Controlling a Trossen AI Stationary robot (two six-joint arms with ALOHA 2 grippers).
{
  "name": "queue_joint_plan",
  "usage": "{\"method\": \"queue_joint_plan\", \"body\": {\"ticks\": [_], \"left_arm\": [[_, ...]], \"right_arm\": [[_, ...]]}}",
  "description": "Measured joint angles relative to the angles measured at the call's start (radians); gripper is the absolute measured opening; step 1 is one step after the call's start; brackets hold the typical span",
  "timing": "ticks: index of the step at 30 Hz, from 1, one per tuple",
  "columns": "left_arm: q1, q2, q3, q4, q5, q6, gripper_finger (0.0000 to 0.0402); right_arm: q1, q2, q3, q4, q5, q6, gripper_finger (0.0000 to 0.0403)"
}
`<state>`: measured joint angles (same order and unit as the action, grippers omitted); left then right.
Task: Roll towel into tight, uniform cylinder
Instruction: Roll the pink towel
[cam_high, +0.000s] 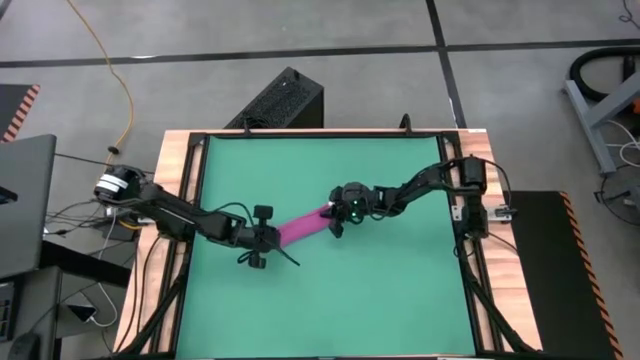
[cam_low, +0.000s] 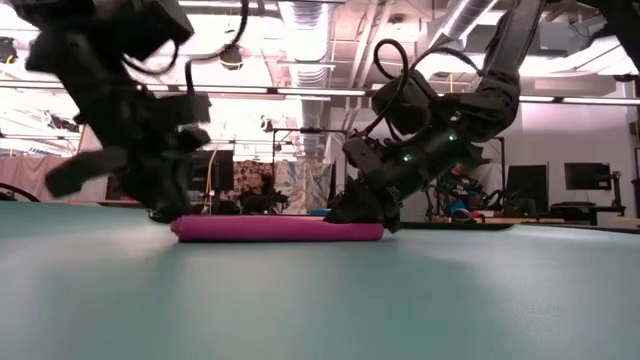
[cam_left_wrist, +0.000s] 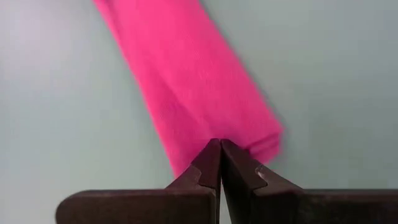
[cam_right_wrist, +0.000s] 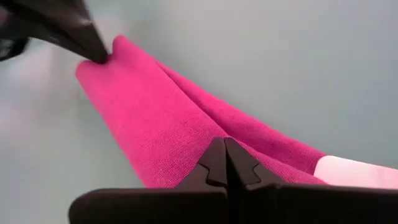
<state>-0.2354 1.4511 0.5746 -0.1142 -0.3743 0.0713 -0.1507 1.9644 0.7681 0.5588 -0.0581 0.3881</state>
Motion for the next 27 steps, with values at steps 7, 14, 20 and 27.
{"method": "queue_joint_plan", "body": {"ticks": [7, 14, 20, 27], "left_arm": [[-0.014, -0.169, -0.008, 0.032, -0.188, -0.124, 0.0000], [-0.014, -0.219, -0.250, 0.686, -0.100, -0.258, 0.0000], [-0.018, -0.160, -0.377, 0.941, -0.097, -0.381, 0.0000], [-0.088, 0.067, -0.296, 1.036, -0.302, -0.415, 0.0000]], "right_arm": [[0.074, 0.002, -0.009, 0.012, 0.131, 0.043, 0.0006], [0.123, 0.003, -0.010, 0.033, 0.254, 0.192, 0.0005], [0.155, 0.004, -0.009, 0.053, 0.336, 0.241, 0.0005], [0.165, 0.005, -0.009, 0.075, 0.389, 0.286, 0.0005]]}}
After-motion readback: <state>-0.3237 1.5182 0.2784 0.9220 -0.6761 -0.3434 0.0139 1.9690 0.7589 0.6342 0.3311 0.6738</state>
